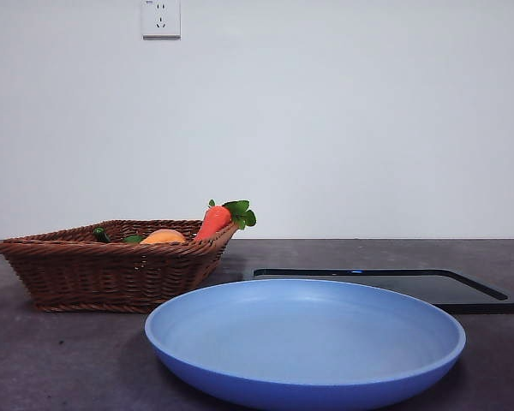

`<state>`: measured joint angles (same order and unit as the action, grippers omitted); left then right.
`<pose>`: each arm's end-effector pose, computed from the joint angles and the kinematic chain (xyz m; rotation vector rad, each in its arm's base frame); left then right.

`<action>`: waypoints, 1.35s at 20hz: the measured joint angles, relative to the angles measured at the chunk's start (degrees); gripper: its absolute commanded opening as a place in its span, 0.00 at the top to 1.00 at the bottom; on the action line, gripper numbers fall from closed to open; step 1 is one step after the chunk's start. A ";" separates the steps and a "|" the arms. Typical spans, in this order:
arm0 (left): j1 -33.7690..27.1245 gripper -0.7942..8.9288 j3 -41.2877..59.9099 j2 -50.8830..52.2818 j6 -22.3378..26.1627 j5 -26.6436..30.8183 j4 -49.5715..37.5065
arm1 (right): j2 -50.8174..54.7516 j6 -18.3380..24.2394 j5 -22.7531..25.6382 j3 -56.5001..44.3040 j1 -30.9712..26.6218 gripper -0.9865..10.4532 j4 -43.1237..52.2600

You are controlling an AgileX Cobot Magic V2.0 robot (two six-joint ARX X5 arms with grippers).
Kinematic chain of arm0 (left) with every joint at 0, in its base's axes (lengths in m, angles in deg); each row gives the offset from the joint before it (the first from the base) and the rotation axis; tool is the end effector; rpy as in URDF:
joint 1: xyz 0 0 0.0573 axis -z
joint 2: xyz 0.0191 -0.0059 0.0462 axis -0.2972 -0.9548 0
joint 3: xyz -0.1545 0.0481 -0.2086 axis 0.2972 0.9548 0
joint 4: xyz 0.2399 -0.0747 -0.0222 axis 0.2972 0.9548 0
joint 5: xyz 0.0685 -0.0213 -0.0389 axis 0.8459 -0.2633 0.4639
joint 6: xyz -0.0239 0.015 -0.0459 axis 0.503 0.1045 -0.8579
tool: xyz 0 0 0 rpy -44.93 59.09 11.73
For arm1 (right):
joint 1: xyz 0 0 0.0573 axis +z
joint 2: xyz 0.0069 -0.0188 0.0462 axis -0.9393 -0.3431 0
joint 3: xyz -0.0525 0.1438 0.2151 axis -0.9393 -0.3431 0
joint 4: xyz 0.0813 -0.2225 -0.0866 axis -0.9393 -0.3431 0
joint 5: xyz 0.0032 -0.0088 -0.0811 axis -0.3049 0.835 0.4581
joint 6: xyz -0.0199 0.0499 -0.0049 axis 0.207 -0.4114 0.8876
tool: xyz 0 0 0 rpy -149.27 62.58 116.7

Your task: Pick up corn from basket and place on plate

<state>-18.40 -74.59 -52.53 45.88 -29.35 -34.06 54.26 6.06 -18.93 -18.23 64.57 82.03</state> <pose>0.0924 -0.0056 0.1685 -0.4404 0.1581 -0.2140 0.0946 -0.0009 0.1755 0.3242 0.0165 0.1841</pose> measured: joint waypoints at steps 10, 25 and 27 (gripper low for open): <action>0.00 0.91 -14.16 -4.31 -3.48 -5.42 14.99 | -4.70 -2.27 -0.81 16.61 0.00 0.91 -12.68; 0.04 0.91 -33.11 -25.38 13.14 -16.13 37.55 | -28.68 13.31 -14.21 39.85 1.88 0.91 -48.26; 0.28 0.91 -33.94 -27.47 14.93 -17.14 39.32 | -31.06 15.74 -14.19 41.44 2.95 0.91 -52.13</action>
<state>-18.11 -108.53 -80.00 60.81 -46.49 5.26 23.20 21.80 -33.12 23.21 67.52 29.90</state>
